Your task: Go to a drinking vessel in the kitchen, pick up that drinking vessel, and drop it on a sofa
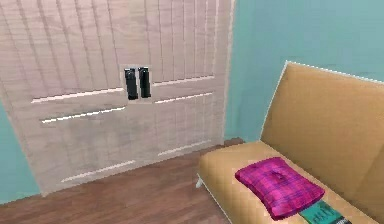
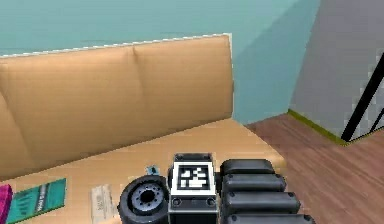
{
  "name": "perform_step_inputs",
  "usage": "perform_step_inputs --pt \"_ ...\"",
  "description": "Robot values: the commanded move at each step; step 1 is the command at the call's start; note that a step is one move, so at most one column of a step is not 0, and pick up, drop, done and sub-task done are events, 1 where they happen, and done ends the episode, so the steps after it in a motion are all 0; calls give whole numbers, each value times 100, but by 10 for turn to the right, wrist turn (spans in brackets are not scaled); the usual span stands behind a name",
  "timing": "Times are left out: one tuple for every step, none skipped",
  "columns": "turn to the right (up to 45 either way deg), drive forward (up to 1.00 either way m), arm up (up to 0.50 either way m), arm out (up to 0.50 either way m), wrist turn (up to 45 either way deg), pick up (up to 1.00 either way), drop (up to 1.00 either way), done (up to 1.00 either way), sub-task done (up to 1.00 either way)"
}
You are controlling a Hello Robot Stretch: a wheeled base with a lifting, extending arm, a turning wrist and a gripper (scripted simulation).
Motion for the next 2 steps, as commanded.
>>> perform_step_inputs --pt "-450 0 0 0 0 0 0 0 0" --pt "-60 0 0 0 0 0 0 0 0"
